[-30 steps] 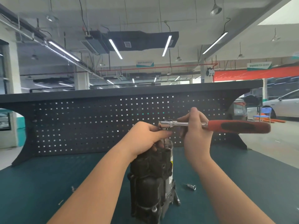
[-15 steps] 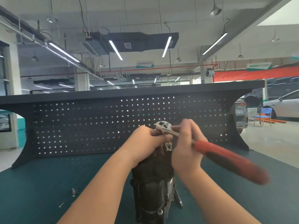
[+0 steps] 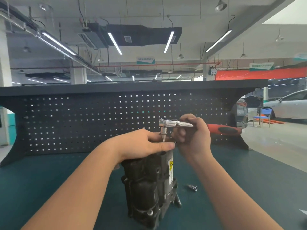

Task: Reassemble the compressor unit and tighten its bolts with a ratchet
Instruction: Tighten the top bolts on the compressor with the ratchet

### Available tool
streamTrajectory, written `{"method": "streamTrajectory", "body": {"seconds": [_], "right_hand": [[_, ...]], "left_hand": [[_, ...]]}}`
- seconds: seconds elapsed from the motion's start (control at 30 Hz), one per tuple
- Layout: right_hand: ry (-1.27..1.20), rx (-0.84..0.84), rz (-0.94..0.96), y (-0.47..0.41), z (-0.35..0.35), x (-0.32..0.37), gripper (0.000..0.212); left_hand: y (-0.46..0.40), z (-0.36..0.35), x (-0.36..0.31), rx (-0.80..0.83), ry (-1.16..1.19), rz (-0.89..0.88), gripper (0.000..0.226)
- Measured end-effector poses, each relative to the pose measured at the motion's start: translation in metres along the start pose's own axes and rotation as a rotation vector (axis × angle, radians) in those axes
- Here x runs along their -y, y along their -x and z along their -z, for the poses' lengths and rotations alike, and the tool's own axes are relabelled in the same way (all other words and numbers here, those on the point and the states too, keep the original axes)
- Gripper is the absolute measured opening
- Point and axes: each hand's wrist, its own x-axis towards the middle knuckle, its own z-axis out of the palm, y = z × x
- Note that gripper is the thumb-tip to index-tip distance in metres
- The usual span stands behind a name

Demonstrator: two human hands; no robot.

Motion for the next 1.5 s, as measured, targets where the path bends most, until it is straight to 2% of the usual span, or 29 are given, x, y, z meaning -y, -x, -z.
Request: {"method": "streamTrajectory", "body": {"seconds": [0.13,0.27,0.47,0.57,0.73,0.93,1.03,1.13,1.5], "right_hand": [[-0.172,-0.014,0.01,-0.001,0.001,0.002,0.025],[-0.218,-0.036,0.045,0.0,0.005,0.001,0.033],[-0.193,-0.151,0.112,0.004,0.002,-0.002,0.043],[-0.163,-0.151,0.121,0.004,0.0,-0.007,0.043],[-0.044,-0.155,0.174,0.002,-0.008,-0.021,0.036],[-0.007,-0.348,0.124,0.004,-0.03,-0.032,0.025],[-0.013,-0.388,0.129,0.009,-0.041,-0.035,0.035],[-0.011,-0.426,0.135,0.013,-0.052,-0.036,0.047],[0.028,-0.529,0.168,0.06,-0.095,-0.044,0.053]], "left_hand": [[-0.003,0.003,-0.003,0.127,-0.146,-0.042,0.046],[-0.006,0.001,-0.006,0.193,-0.221,-0.068,0.053],[-0.004,-0.011,-0.004,0.102,-0.076,-0.119,0.041],[-0.011,-0.006,-0.002,0.079,-0.13,-0.168,0.037],[-0.017,0.009,0.011,0.106,-0.04,-0.173,0.048],[-0.011,0.015,0.017,0.006,-0.176,-0.202,0.021],[-0.005,0.014,0.026,-0.029,-0.151,-0.206,0.027],[0.003,0.018,0.03,-0.044,-0.153,-0.203,0.021],[0.054,0.037,0.035,0.018,-0.127,-0.163,0.02]]}}
